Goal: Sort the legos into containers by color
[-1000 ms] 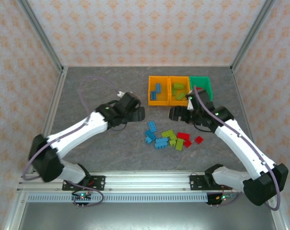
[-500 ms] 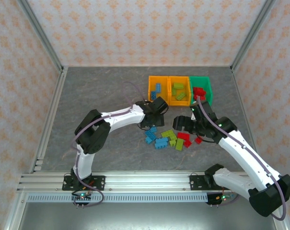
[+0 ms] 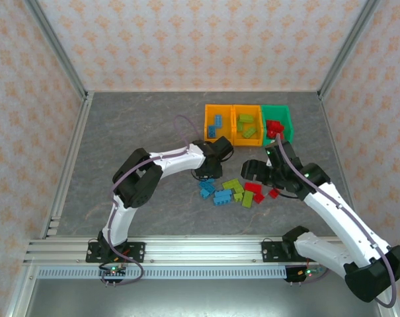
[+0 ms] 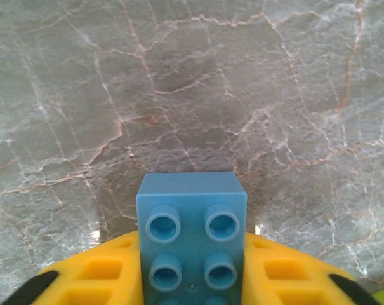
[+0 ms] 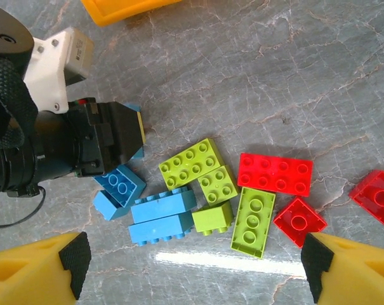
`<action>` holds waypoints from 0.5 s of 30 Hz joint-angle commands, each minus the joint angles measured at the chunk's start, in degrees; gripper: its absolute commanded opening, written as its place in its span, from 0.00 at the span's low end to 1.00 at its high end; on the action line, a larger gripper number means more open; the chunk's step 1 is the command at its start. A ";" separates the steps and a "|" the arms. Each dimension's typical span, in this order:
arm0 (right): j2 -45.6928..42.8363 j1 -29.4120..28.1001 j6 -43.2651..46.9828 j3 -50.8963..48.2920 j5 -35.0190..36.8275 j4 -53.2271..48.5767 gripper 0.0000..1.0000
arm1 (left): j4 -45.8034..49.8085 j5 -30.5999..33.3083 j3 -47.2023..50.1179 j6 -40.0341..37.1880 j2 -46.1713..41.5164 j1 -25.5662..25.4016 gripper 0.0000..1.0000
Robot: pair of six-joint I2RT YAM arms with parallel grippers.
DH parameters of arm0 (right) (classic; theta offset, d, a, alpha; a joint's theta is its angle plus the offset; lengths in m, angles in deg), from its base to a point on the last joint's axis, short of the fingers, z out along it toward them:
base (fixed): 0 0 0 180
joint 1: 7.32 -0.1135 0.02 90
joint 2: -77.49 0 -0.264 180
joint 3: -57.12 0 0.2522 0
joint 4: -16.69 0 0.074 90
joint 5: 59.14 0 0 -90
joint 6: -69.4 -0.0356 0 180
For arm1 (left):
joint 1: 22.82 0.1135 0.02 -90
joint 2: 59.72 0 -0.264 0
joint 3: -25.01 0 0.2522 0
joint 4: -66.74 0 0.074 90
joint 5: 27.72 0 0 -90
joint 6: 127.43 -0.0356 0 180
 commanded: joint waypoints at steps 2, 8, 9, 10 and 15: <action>-3.00 -0.30 -1.76 0.43 1.35 -0.46 0.88 | -0.21 2.11 -4.12 -3.96 -4.77 0.60 0.23; -3.76 -0.29 -3.18 0.36 2.96 -0.37 0.87 | 1.75 11.95 -18.84 -10.82 -0.62 3.32 0.22; -3.81 -0.29 -3.38 0.26 2.73 -0.24 0.88 | 2.10 13.44 -21.47 -11.90 1.25 4.01 0.22; -3.94 -0.29 -3.58 0.16 2.43 0.07 0.87 | 2.66 15.58 -25.06 -13.02 3.64 4.74 0.22; -5.71 -0.29 -4.52 -0.06 1.89 0.48 0.88 | 3.82 19.60 -42.88 -19.09 16.00 7.77 0.22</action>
